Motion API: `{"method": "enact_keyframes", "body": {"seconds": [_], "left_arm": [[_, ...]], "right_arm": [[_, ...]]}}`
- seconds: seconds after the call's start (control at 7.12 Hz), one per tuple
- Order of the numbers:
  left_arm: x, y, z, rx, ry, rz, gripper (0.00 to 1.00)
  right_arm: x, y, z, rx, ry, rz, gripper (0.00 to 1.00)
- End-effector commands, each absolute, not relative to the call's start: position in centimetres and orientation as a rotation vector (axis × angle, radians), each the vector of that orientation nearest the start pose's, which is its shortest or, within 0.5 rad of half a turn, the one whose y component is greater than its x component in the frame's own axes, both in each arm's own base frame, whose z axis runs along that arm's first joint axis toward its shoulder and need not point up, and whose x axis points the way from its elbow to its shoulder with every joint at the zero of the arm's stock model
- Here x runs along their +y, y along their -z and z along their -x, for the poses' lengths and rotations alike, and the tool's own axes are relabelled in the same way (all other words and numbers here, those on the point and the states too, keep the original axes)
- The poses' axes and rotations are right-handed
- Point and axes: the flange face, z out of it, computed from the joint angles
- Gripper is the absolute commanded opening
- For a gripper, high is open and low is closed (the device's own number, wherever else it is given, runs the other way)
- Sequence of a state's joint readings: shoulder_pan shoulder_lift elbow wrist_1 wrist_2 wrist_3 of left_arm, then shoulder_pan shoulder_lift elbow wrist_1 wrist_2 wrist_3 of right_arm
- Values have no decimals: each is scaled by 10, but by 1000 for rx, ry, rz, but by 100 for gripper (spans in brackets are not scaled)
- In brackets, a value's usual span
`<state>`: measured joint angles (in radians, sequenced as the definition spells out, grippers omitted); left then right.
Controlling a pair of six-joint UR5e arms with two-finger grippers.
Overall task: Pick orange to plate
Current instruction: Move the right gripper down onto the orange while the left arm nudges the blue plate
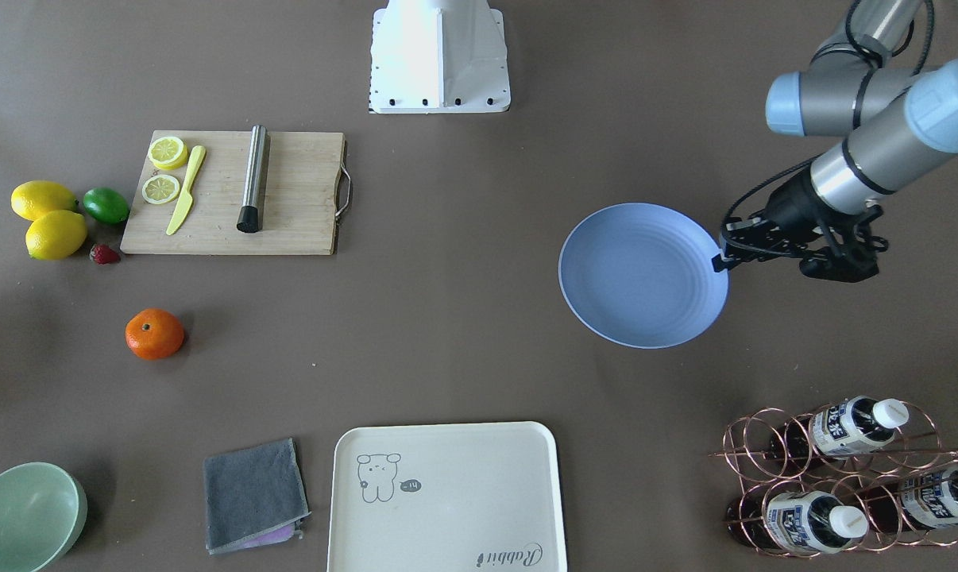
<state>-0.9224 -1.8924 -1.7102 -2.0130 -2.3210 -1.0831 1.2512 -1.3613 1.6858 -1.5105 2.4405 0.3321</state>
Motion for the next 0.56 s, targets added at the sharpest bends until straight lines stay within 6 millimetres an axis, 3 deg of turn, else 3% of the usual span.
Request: {"method": "enact_keyframes", "body": {"seconds": [0.0,0.28,0.42], "left_arm": [[-492,-299,-423,1106,71,-16,0],[-474,-278,-497,1084,78,-33,0],[-466,-268,-517,1090,79,-17,0]], "right_arm": [[-568,-441,203,-886,129,-71,100],[-563,-451,246,-850,112,-84,100],[-568,-454,266,-842,129,-82,100]]}}
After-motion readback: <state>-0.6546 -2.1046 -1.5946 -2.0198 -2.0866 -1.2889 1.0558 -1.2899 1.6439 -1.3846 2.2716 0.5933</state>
